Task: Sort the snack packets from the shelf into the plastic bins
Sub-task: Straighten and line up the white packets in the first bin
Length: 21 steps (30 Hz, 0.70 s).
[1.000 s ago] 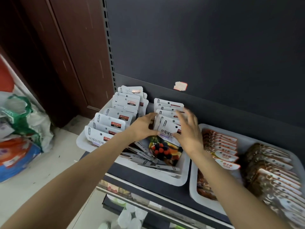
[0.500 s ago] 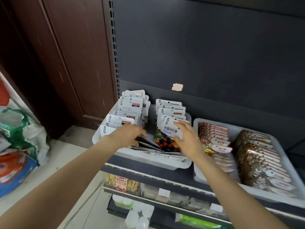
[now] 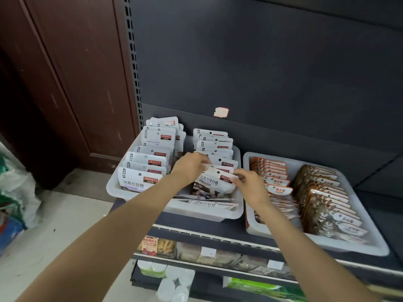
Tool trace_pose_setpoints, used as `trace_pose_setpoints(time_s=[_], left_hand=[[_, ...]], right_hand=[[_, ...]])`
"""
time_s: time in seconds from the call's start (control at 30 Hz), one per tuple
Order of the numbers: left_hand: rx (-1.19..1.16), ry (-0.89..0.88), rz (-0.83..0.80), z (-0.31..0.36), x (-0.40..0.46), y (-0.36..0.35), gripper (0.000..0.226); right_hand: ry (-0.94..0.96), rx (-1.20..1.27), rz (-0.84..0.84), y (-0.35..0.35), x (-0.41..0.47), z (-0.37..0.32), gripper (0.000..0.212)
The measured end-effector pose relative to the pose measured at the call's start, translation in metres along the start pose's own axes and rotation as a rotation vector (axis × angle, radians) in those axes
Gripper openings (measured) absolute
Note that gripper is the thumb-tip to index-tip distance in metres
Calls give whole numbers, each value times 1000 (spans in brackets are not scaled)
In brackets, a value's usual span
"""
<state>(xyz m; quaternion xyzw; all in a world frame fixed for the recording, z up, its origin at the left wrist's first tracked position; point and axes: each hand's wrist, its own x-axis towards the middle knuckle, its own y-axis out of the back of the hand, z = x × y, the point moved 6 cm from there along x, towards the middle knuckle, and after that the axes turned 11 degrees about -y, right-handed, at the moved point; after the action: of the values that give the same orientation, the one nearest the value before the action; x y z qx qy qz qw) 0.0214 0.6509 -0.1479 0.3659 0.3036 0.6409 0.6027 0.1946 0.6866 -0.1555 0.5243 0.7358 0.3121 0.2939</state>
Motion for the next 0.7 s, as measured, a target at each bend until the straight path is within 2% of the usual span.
trace_pose_setpoints(time_s=[0.17,0.23,0.3,0.37,0.43,0.5,0.6,0.7], left_hand=[[-139,49,97,-27,-14,7,36],[-211,11,128,-26,-27,14,45],[-312,-5,85,-20,-41,18,57],[-353,-24,-50,-15,-54,19,67],[-223,-59,-246,-15,-67,16,62],[56,-98,-349,-21,-74,17,41],[320,-80,-299,-21,-73,23,17],[342,-63,-174,-8,-62,27,19]], right_hand=[[-21,-124,83,-10,8,1,15],[-30,-152,120,-12,9,-2,19],[-13,-45,165,-9,1,-5,32],[79,105,208,0,-18,-12,39],[172,144,122,1,-38,-15,36],[213,38,-8,-6,-50,-10,35],[207,-50,-55,-9,-53,-4,44],[187,-50,-36,-6,-49,-8,45]])
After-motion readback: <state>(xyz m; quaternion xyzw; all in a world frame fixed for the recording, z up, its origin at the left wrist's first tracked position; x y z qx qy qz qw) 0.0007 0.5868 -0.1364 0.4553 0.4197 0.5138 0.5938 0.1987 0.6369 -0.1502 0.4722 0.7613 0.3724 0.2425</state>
